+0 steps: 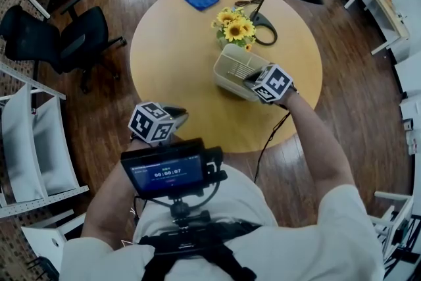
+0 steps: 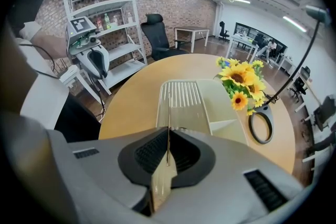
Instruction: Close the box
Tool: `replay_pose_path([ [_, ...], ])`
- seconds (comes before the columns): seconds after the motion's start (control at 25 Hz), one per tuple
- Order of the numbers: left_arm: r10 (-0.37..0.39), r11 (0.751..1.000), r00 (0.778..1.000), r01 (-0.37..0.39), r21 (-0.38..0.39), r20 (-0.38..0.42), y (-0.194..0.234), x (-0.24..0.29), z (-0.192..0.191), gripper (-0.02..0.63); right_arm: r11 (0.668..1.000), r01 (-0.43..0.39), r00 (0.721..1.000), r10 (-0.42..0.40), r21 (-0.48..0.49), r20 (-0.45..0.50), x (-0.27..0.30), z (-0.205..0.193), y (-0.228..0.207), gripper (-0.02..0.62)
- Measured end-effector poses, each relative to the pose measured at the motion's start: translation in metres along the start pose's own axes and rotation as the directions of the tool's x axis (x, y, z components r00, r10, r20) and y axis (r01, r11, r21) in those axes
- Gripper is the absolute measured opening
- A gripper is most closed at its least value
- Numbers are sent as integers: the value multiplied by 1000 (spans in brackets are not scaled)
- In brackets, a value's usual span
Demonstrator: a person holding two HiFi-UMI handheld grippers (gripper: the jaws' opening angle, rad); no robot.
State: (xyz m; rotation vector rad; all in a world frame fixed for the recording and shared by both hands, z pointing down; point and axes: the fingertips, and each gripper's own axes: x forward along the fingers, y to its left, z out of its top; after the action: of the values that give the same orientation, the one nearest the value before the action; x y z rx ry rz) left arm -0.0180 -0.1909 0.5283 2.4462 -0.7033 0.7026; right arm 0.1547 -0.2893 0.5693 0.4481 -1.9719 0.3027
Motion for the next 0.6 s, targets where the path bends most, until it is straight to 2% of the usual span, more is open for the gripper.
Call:
replay_pose_path([
  [0.08, -2, 1000, 1000, 2, 1, -1, 1, 1, 0, 31, 1000, 16, 1000, -16, -2, 16, 0, 1, -1, 24],
  [0.24, -8, 1000, 1000, 8, 9, -5, 3, 2, 1, 31, 998, 56, 998, -56, 0, 24, -4, -2, -3, 116],
  [0.36, -11, 1000, 1000, 11, 17, -3, 1, 5, 9, 31, 994, 102, 992, -104, 32, 69, -21, -4, -4, 118],
  [0.48, -27, 999, 1000, 27, 40, -6, -2, 8, 17, 31, 981, 147, 973, -167, 126, 160, -46, -3, -1, 118],
  [0.6, -50, 995, 999, 50, 87, -9, -6, 10, 25, 31, 941, 208, 934, -273, 266, 233, -74, -16, 14, 118],
])
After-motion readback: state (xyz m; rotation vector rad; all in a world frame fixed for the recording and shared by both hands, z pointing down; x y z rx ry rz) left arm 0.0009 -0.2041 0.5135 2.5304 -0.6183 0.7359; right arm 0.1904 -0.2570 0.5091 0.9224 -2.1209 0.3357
